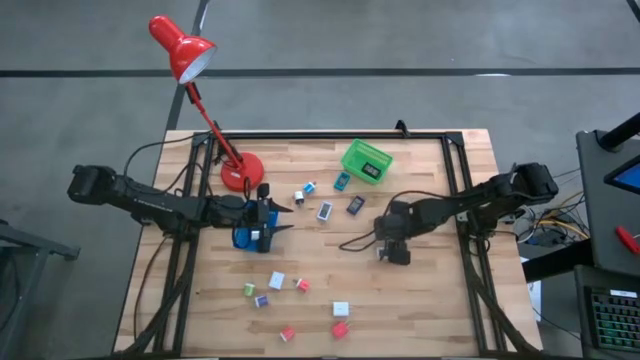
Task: Pick & Place Office items
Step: Put the right blue digital clock into the green basket
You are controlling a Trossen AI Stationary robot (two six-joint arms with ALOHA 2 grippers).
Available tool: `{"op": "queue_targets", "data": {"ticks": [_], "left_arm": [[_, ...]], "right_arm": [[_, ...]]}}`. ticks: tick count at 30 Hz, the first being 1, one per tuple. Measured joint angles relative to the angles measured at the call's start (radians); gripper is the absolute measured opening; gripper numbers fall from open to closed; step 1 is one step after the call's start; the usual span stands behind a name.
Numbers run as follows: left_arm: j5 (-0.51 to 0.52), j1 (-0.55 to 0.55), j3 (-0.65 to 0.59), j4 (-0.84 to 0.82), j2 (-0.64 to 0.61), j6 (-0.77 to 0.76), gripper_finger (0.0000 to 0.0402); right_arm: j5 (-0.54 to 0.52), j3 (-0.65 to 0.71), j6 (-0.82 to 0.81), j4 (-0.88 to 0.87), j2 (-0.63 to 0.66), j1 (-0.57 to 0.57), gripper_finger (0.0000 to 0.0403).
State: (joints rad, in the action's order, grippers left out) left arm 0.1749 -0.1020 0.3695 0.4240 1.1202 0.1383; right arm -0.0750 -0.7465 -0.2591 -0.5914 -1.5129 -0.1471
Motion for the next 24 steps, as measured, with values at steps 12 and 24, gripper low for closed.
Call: {"op": "queue_targets", "data": {"ticks": [12, 24], "left_arm": [[0.000, 0.000, 0.000, 0.002, 0.000, -0.001, 0.0195], [-0.005, 0.000, 0.000, 0.002, 0.000, -0.003, 0.0195]], "right_arm": [[-0.030, -0.183, 0.057, -0.034, -0.171, -0.016, 0.0219], [-0.176, -0.331, -0.184, -0.046, -0.110, -0.018, 0.0219]]}}
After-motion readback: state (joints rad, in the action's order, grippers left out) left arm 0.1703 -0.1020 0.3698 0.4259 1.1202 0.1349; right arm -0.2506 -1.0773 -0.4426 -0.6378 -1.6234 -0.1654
